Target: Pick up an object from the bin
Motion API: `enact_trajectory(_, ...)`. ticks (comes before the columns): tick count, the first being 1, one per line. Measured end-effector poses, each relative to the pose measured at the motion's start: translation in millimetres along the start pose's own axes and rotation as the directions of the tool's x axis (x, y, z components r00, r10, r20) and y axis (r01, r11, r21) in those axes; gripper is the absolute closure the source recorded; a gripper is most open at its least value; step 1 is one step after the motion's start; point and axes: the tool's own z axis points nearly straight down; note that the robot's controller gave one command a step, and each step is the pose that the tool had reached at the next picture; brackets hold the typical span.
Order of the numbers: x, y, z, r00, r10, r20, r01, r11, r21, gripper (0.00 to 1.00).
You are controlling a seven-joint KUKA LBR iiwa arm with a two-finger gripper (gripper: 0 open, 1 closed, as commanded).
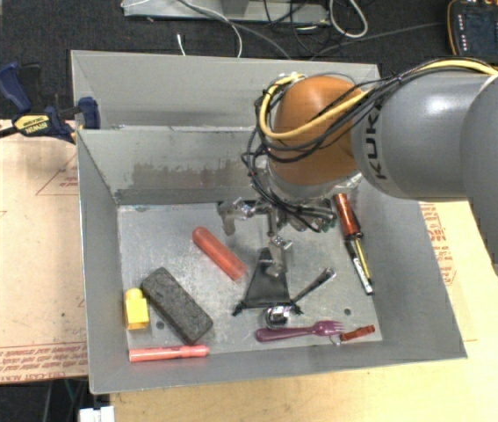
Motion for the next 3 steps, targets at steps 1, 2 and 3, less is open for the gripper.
enact_trajectory(1, 12.0, -32.9, 8.4, 0.968, 0.249, 0.012, -0.250, 0.968, 0.011, 0.00)
enact_trajectory(2, 24.0, 51.0, 28.9, 0.985, 0.172, 0.005, -0.172, 0.985, -0.002, 0.00)
enact_trajectory(3, 43.8, 22.1, 31.3, 0.948, 0.319, 0.019, -0.319, 0.948, 0.008, 0.00)
